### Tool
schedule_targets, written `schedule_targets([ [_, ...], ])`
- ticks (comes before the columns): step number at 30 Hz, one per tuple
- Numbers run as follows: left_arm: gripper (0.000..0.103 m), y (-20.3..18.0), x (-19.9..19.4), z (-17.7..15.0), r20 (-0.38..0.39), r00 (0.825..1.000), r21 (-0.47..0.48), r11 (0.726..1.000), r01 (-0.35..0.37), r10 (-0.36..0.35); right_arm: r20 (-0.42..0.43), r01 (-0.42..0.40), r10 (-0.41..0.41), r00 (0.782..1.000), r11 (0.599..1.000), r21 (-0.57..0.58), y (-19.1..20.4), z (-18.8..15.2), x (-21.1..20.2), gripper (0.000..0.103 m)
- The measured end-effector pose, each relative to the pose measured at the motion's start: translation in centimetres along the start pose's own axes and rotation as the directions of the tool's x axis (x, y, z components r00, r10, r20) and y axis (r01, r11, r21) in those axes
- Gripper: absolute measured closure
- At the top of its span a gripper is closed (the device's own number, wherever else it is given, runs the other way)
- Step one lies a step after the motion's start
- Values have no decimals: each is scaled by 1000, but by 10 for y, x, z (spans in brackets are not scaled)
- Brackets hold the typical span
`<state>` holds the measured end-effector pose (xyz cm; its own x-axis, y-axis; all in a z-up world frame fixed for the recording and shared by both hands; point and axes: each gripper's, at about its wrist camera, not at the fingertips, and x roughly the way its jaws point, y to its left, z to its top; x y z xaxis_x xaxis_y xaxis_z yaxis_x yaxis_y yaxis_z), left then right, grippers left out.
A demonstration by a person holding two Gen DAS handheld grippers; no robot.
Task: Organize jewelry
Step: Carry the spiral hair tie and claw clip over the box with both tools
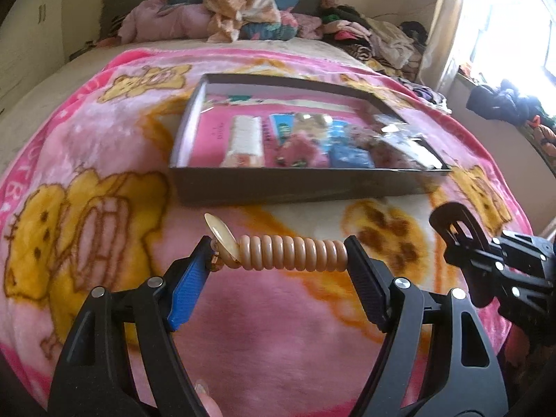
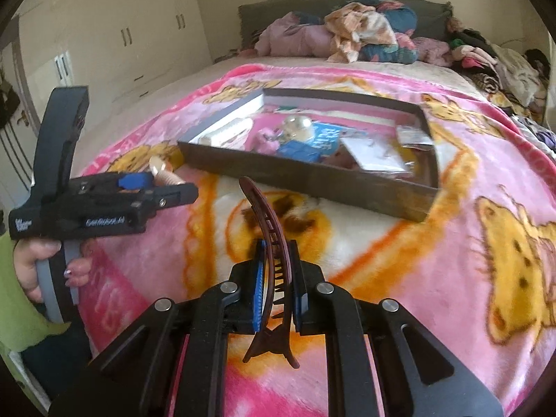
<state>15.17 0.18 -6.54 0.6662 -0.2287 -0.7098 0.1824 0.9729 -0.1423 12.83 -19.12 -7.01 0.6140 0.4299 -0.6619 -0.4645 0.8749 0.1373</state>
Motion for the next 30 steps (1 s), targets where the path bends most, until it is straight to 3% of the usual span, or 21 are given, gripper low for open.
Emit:
schedule_targets([
  [17,36,-48,-1,33,65,996,90,995,47,-53,66,71,-76,995,995,69,-45,17,-29,91],
  [30,36,-62,36,72,73,997,107,994,32,-40,68,98,-103,992,993,72,-70,54,-4,91],
])
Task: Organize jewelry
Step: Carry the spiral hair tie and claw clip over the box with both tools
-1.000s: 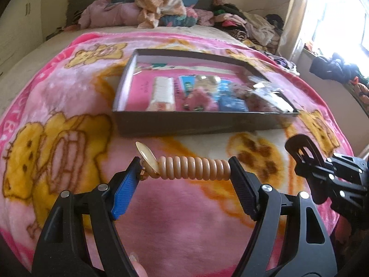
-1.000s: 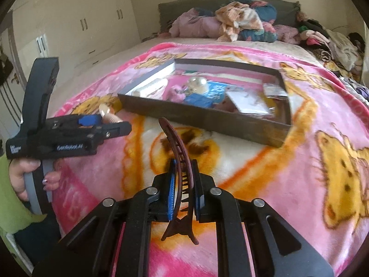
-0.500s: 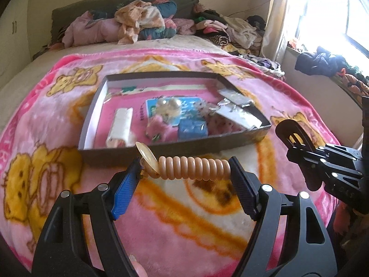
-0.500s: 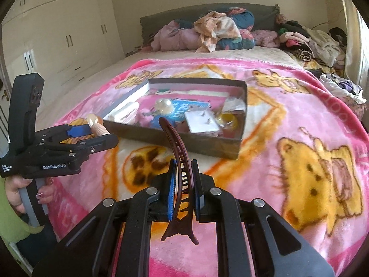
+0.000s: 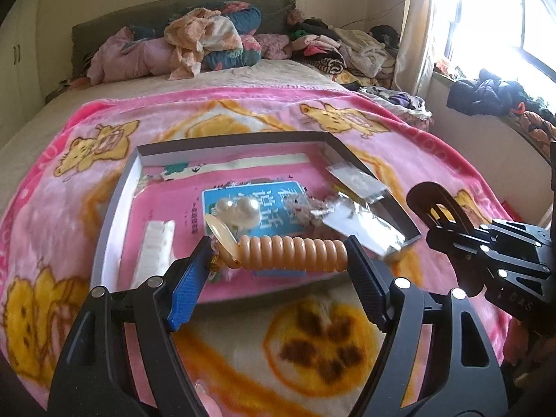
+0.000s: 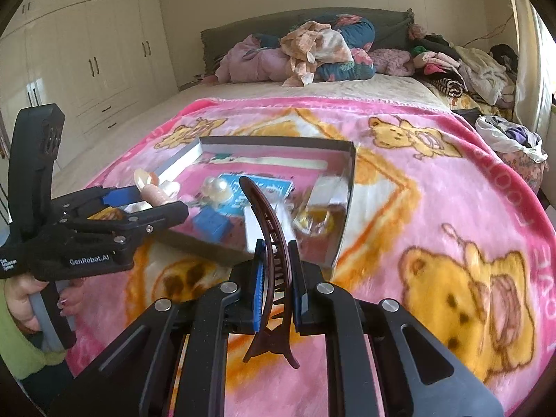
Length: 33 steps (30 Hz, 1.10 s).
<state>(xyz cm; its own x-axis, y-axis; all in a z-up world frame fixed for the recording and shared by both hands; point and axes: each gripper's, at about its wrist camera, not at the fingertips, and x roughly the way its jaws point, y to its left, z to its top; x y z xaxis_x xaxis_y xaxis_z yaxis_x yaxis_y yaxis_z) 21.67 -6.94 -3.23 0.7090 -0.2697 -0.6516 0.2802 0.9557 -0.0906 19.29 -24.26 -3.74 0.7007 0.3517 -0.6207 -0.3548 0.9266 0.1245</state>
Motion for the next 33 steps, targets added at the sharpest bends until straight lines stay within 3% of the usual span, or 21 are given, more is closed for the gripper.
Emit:
schedule_targets([
  [19,36,12,50,17,-40,997,-6,998,-64,64,-62,23,-22,998,1000,16,-20,44,73,91],
  [33,36,20,57,13,-59,996,-27,997,-75,73,-119,0,7,993,998,57,-25,45,91,90],
])
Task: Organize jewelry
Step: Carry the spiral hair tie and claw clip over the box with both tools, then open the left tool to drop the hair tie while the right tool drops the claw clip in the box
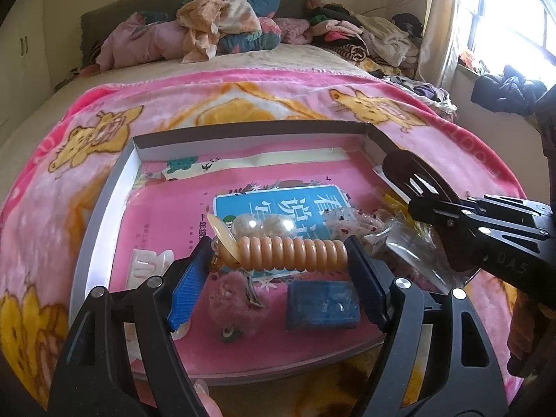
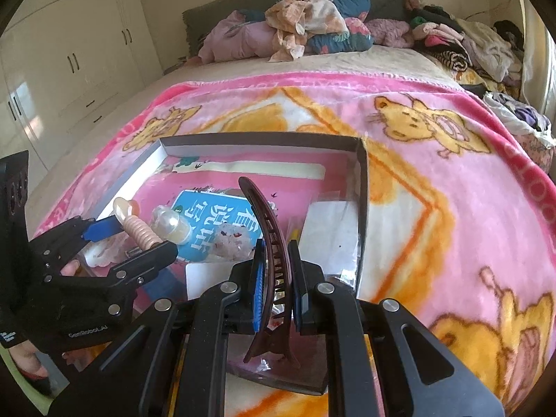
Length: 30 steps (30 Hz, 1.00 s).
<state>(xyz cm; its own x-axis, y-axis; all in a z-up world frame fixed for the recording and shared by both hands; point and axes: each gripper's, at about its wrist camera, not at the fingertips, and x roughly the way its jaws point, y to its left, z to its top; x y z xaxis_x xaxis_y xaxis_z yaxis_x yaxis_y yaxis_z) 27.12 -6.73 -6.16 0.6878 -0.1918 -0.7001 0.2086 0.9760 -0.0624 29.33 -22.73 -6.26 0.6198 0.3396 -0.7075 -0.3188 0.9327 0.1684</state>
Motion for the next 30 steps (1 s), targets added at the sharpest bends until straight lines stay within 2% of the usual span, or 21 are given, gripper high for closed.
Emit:
schedule_targets([
  [1,36,0,0,0,-1,1000,-2,1000,1,-1,1,-4,4,1000,1000,1,0,-1,-1,89],
  [4,35,1,-1,-2,-4,1000,-5,1000,-3,3,11,-9,9,1000,1000,6,0,-4,-5,71],
  [7,35,2,-3,-3,-3,1000,-11,1000,-3,3,20,-14,14,1000,1000,11,1,-6,-11,68],
  [9,35,3,-5,-3,0,1000,-12,1000,-6,6,30,-14,13,999,1000,19,0,-7,-16,59],
  [10,34,3,-6,-3,1,1000,-12,1000,-7,7,39,-15,14,999,1000,23,0,-8,-20,57],
  [13,27,4,-12,-3,12,1000,-15,1000,-7,7,59,-16,14,998,999,33,-1,-11,-30,55],
  [15,26,4,-17,-3,21,1000,-16,1000,-3,3,69,-14,11,998,999,37,-1,-13,-36,47],
  [17,22,4,-22,-3,30,1000,-13,1000,-8,8,82,-3,-1,997,999,42,-1,-15,-42,44],
  [19,21,4,-28,-3,41,999,-12,1000,-9,10,97,9,-14,995,999,46,0,-17,-50,40],
  [21,17,5,-34,-3,51,999,-13,1000,-10,11,113,21,-26,993,999,47,1,-19,-56,29],
  [22,14,5,-39,-4,58,998,-14,1000,-10,11,124,27,-33,992,999,45,3,-21,-61,28],
  [27,12,10,-59,-8,84,996,-30,999,-17,19,170,56,-58,984,998,15,14,-28,-80,16],
  [30,12,14,-71,-12,97,995,-39,999,-24,27,217,64,-62,974,998,-4,23,-34,-93,12],
])
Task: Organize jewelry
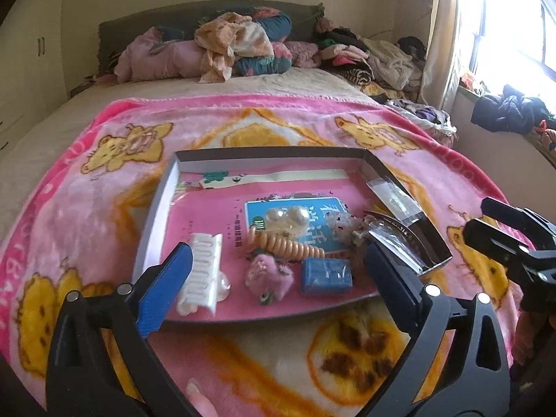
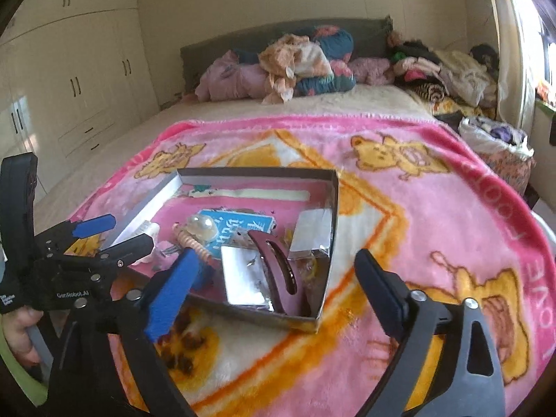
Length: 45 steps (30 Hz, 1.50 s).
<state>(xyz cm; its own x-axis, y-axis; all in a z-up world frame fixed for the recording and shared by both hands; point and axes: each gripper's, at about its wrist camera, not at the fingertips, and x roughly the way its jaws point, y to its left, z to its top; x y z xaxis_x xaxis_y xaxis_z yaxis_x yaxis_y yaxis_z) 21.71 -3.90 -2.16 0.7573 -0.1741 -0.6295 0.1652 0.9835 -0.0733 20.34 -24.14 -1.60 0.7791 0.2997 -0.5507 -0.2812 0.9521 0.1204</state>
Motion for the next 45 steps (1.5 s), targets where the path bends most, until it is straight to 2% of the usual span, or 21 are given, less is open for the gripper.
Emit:
schedule_targets([
  [2,12,2,-7,-2,6,1000,-7,1000,-7,7,30,5,-4,1000,1000,-11,7,-3,-11,8],
  [6,12,7,-23,-8,21,1000,-20,1000,-13,13,69,13,-10,998,999,-40,20,-10,-29,7],
  [20,12,12,-70,-38,92,995,-17,999,-28,30,122,41,-33,992,997,-68,42,-44,-61,7],
  [35,12,5,-89,-72,145,986,-38,997,-74,79,196,90,-83,977,995,-29,46,-88,-79,7],
  [39,12,1,-92,-81,169,980,-47,994,-100,107,229,108,-96,969,993,-39,46,-99,-85,7],
  [45,12,-4,-92,-90,199,974,-32,994,-101,105,292,113,-98,951,993,-34,40,-111,-93,7],
])
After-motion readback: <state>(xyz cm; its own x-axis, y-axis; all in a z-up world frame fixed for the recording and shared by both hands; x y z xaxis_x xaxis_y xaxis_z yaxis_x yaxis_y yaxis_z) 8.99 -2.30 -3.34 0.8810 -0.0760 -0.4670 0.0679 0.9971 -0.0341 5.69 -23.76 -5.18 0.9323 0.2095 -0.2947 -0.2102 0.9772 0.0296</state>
